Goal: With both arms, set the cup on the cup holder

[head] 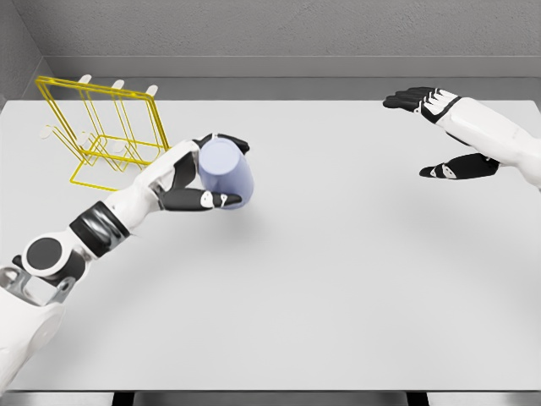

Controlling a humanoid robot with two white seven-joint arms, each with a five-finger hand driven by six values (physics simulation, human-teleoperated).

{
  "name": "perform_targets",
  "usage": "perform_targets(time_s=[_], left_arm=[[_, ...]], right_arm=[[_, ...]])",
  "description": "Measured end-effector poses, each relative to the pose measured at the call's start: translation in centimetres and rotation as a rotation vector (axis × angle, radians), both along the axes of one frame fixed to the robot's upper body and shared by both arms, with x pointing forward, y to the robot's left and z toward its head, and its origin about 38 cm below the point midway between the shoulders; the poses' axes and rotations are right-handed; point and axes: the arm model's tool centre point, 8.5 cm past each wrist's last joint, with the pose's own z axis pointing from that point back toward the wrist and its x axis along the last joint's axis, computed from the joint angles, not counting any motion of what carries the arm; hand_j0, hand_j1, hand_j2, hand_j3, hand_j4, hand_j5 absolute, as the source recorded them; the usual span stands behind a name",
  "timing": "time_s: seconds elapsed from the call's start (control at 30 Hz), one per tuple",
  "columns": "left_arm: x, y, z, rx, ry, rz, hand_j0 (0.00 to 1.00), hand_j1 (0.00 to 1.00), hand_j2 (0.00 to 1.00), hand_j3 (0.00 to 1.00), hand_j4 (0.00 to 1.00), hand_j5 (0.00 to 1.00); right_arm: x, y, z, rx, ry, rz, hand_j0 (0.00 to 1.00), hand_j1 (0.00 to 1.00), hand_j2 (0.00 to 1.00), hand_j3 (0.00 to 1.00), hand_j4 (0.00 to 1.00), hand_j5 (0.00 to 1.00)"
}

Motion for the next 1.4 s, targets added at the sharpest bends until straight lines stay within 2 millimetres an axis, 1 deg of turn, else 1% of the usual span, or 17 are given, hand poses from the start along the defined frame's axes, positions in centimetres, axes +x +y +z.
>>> perform_targets(time_s=[0.13, 0.33, 0.8, 1.07, 1.2, 1.27, 1.4], left_arm=[[0.2, 2.0, 0.8, 0.012, -0.004, 0.017, 0.68, 0.68, 0.68, 0.68, 0.68, 0.68], [0.5, 4.2, 2.1, 0.013, -0.021, 0.044, 0.68, 0.68, 0.68, 0.68, 0.68, 0.68], [0.9, 8.1, 4.6, 0.023, -0.056, 0.107, 0.68, 0.68, 0.68, 0.68, 0.68, 0.68], [0.9, 9.7, 5.7, 0.029, -0.077, 0.130, 0.68, 0.68, 0.68, 0.68, 0.68, 0.68], [0.7, 10.1, 5.6, 0.033, -0.071, 0.136, 0.68, 0.68, 0.68, 0.68, 0.68, 0.68], [0.4, 10.3, 5.0, 0.036, -0.055, 0.140, 0.69, 0.69, 0.69, 0.69, 0.69, 0.69], [0.2, 11.0, 4.7, 0.040, -0.045, 0.155, 0.69, 0.69, 0.69, 0.69, 0.69, 0.69]], right_arm=[[0.0, 0.0, 0.0, 0.000, 0.000, 0.000, 1.00, 1.00, 1.00, 1.00, 1.00, 1.00], [0.0, -0.1, 0.0, -0.001, 0.001, -0.002, 1.00, 1.00, 1.00, 1.00, 1.00, 1.00], [0.0, 0.0, 0.0, -0.001, 0.000, -0.001, 1.00, 1.00, 1.00, 1.00, 1.00, 1.00], [0.0, -0.1, 0.0, -0.001, 0.001, -0.002, 1.00, 1.00, 1.00, 1.00, 1.00, 1.00], [0.0, -0.1, 0.0, -0.001, 0.001, -0.002, 1.00, 1.00, 1.00, 1.00, 1.00, 1.00], [0.0, -0.1, 0.0, -0.001, 0.001, -0.002, 1.00, 1.00, 1.00, 1.00, 1.00, 1.00], [0.0, -0.1, 0.0, -0.001, 0.001, -0.002, 1.00, 1.00, 1.00, 1.00, 1.00, 1.00]])
